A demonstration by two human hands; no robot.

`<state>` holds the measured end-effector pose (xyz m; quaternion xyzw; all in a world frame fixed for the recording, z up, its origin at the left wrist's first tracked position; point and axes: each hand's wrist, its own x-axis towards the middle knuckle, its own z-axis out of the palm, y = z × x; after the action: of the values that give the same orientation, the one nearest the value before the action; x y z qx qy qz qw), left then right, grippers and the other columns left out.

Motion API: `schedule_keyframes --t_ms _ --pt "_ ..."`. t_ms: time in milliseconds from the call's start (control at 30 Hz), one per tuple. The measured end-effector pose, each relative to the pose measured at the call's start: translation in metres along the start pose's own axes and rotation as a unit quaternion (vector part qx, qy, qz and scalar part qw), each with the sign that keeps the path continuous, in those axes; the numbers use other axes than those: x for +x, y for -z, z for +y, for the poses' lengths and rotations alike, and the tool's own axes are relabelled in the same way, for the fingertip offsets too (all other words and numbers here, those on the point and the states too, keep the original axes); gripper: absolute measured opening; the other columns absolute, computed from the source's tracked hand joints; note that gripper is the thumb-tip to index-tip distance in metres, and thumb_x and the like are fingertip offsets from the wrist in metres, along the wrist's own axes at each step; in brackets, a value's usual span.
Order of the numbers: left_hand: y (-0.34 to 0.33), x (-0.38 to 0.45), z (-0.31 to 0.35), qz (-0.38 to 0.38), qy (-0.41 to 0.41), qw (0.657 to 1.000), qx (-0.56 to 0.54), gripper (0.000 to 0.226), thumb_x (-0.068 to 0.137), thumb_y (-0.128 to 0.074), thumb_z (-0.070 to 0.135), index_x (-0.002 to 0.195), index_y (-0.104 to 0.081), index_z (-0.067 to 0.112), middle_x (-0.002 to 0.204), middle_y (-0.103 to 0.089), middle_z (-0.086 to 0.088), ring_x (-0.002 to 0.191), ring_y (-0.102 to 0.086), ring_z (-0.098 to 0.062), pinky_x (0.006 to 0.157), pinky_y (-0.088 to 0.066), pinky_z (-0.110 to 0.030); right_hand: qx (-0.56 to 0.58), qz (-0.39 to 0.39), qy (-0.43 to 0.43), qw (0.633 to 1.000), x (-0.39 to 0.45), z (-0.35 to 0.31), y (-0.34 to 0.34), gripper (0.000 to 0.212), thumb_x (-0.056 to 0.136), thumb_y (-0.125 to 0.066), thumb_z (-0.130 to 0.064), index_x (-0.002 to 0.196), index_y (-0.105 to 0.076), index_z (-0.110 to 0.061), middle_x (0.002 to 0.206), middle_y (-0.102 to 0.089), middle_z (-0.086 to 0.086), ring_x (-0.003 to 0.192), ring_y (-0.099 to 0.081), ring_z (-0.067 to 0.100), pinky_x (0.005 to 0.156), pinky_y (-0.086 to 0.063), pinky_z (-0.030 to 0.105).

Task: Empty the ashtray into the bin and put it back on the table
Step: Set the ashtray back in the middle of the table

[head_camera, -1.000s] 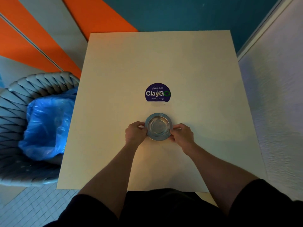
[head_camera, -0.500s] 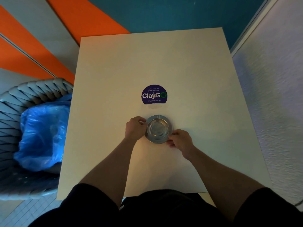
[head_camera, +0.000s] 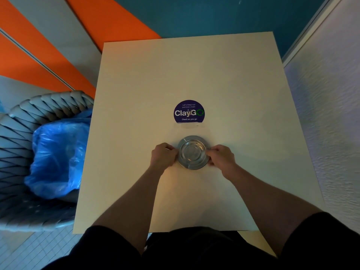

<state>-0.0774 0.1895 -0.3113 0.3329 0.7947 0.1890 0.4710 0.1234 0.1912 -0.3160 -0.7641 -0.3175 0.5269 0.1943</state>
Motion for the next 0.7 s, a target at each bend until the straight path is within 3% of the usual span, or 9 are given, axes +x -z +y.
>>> schedule_keyframes --t_ms 200,300,533,700 --pt "-0.002 0.008 0.02 0.0 -0.027 1.0 0.01 0.003 0.078 -0.07 0.024 0.076 -0.067 0.024 0.076 -0.072 -0.003 0.061 -0.069 -0.023 0.062 -0.062 -0.034 0.039 -0.032 -0.045 0.998 -0.016 0.02 -0.008 0.006 0.082 -0.07 -0.014 0.077 -0.068 -0.011 0.062 -0.073 0.009 0.058 -0.073 0.02 0.06 -0.062 0.035" --pt "-0.003 0.009 0.018 -0.013 -0.032 0.999 0.022 0.005 0.079 -0.071 0.021 0.076 -0.068 0.024 0.079 -0.072 -0.003 0.067 -0.07 -0.025 0.064 -0.062 -0.035 0.039 -0.026 -0.044 0.998 -0.014 0.02 -0.008 0.002 0.082 -0.068 -0.01 0.08 -0.069 -0.01 0.067 -0.073 0.011 0.059 -0.073 0.02 0.06 -0.062 0.034" --pt "-0.002 0.002 -0.002 -0.023 0.007 1.0 0.002 0.005 0.076 -0.073 0.012 0.079 -0.071 0.016 0.07 -0.074 -0.008 0.053 -0.065 -0.017 0.058 -0.06 -0.032 0.005 -0.007 -0.02 1.0 0.001 -0.001 0.002 0.012 0.081 -0.068 -0.011 0.092 -0.071 -0.014 0.082 -0.074 0.01 0.066 -0.073 0.022 0.063 -0.062 0.032" --pt "0.0 0.0 -0.007 -0.032 0.022 0.999 -0.013 0.007 0.077 -0.075 0.01 0.076 -0.07 0.015 0.066 -0.073 -0.008 0.051 -0.065 -0.017 0.061 -0.062 -0.036 -0.001 -0.014 -0.018 1.0 0.006 -0.01 0.002 0.023 0.081 -0.07 -0.012 0.104 -0.072 -0.012 0.094 -0.073 0.013 0.074 -0.073 0.024 0.053 -0.058 0.026"
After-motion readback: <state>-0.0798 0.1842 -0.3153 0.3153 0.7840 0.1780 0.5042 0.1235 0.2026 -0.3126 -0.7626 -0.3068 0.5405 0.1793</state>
